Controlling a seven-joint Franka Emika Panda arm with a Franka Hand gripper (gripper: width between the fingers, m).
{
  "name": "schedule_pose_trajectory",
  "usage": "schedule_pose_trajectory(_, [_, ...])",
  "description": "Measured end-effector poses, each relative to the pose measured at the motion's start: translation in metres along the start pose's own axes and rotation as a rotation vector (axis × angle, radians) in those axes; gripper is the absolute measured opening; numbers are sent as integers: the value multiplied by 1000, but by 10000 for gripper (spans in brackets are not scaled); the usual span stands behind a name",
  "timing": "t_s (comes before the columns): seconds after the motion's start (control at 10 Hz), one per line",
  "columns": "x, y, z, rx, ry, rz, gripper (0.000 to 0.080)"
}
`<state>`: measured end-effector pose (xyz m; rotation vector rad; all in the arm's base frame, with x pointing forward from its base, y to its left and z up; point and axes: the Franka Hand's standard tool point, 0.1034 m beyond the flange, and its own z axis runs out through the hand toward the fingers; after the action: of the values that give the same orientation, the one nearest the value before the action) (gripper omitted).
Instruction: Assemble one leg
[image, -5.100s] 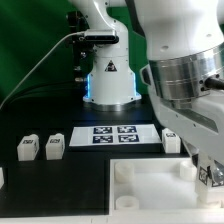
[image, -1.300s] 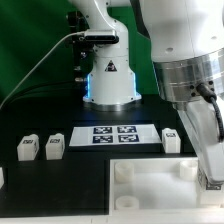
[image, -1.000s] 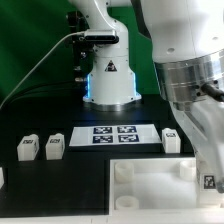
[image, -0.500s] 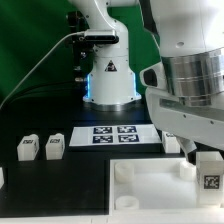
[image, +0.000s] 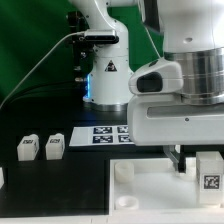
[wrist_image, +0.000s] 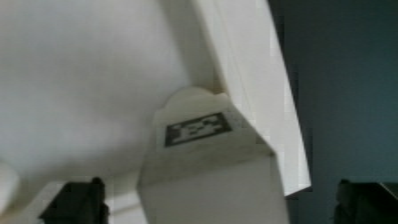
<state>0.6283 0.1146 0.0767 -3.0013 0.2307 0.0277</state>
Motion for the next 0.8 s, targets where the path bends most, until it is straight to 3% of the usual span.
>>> schedule_pose_trajectory(0.2, [0, 0, 0, 2, -1, 50, 623])
schedule_pose_trajectory(0.4, [-1, -1, 0, 7, -2, 187, 302])
schedule_pose_trajectory(0.8, [0, 3, 2, 17, -11, 635, 299])
